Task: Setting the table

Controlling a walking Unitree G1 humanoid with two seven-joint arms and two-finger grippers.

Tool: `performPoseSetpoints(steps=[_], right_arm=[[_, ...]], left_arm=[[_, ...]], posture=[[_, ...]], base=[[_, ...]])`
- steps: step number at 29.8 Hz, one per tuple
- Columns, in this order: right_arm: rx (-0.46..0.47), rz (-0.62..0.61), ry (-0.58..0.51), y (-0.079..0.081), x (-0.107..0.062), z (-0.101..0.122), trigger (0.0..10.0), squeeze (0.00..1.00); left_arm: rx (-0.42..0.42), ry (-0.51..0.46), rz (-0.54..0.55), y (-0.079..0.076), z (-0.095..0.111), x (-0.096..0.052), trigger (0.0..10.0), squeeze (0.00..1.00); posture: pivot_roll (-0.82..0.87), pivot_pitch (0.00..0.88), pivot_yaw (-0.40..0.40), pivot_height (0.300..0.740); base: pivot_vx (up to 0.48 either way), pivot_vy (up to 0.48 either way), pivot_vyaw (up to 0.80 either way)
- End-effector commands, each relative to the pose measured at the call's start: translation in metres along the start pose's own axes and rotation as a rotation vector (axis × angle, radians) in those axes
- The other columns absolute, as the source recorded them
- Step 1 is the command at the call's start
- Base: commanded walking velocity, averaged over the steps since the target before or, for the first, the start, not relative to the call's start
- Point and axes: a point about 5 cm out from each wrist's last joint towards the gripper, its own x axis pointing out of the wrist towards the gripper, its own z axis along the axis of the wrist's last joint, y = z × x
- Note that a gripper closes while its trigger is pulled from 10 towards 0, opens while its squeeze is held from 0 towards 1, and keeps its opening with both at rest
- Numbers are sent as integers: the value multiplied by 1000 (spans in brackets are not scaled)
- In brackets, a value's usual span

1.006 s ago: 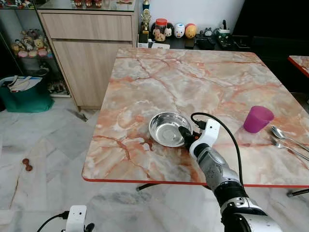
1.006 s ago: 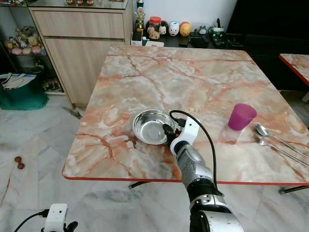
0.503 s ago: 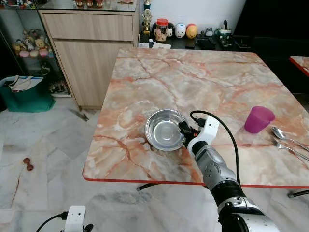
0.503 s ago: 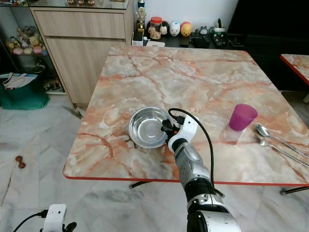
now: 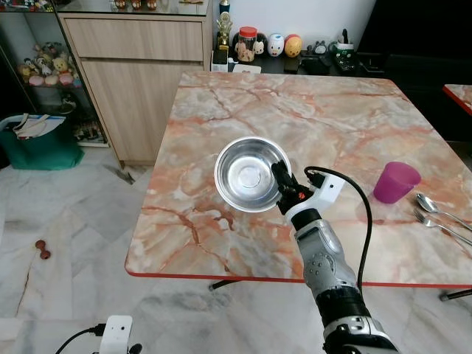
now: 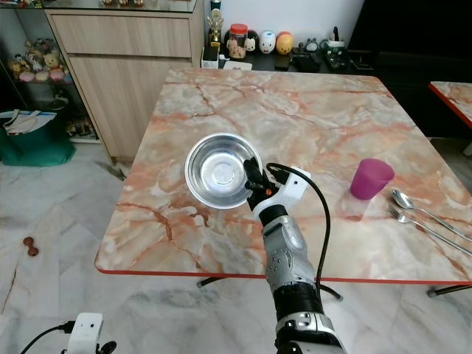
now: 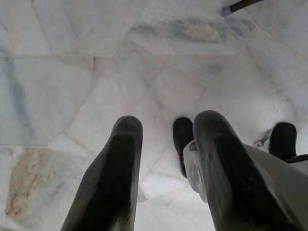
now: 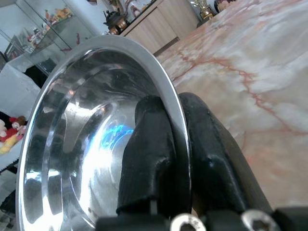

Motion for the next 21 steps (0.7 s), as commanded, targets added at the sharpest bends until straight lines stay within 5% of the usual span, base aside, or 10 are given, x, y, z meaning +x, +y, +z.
performPoseSetpoints(steps=[1, 21], right_arm=[[7, 84, -65, 10, -3, 9, 10000, 0], [-69, 205, -121, 32, -2, 24, 10000, 0]], left_arm=[[5, 25, -1, -2, -7, -1, 10000, 0], [-15, 22, -2, 4, -10, -3, 10000, 0]], posture=[[-17, 0, -40, 740], [-15, 0, -51, 740]], base=[[0, 0, 0], [0, -29, 0]])
